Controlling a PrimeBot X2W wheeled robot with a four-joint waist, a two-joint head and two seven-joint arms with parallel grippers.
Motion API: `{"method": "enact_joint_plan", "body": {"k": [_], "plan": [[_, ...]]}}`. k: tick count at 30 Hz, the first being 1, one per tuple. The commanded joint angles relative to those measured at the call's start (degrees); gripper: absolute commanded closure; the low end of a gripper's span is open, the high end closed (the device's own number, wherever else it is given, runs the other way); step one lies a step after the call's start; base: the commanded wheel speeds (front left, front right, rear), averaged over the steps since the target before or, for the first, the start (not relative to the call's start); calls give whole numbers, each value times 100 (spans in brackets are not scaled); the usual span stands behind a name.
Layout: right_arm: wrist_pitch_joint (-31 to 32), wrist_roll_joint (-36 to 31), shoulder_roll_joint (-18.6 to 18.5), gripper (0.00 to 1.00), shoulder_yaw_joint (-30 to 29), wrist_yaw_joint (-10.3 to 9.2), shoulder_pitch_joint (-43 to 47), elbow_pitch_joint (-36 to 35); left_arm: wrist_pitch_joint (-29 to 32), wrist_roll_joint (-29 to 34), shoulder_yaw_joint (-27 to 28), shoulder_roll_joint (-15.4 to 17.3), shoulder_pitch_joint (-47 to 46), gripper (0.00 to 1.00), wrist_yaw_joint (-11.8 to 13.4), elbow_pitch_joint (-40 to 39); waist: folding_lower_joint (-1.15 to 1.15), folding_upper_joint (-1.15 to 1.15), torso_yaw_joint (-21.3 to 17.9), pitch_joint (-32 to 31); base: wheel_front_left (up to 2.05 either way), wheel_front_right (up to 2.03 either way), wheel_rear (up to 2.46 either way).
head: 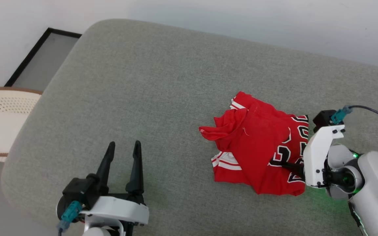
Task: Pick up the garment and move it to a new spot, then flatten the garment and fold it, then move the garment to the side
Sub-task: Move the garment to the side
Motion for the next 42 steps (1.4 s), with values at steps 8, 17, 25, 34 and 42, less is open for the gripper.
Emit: {"method": "enact_joint_plan", "body": {"k": [8, 17, 25, 34, 42], "plan": [[252, -77, 158, 100, -142, -7, 14, -32, 3, -148, -30, 2, -96, 0, 15, 70, 0, 0, 58, 86, 0, 0, 0], [172, -147, -60, 100, -321, -7, -69, -325, 3, -186, -30, 3, -120, 0, 34, 91, 0, 0, -20, 101, 0, 0, 0], [-19, -216, -226, 100, -430, -7, -309, -548, 3, -167, -41, 2, -156, 0, 23, 116, 0, 0, -140, 85, 0, 0, 0], [-24, -219, -504, 100, -293, -7, -431, -843, 3, -110, -8, 2, -63, 0, 32, 148, 0, 0, -296, -18, 0, 0, 0], [-50, -150, -700, 100, -223, -7, -540, -1055, 3, -91, 14, 3, -135, 0, 13, 161, 0, 0, -473, 6, 0, 0, 0]]}}
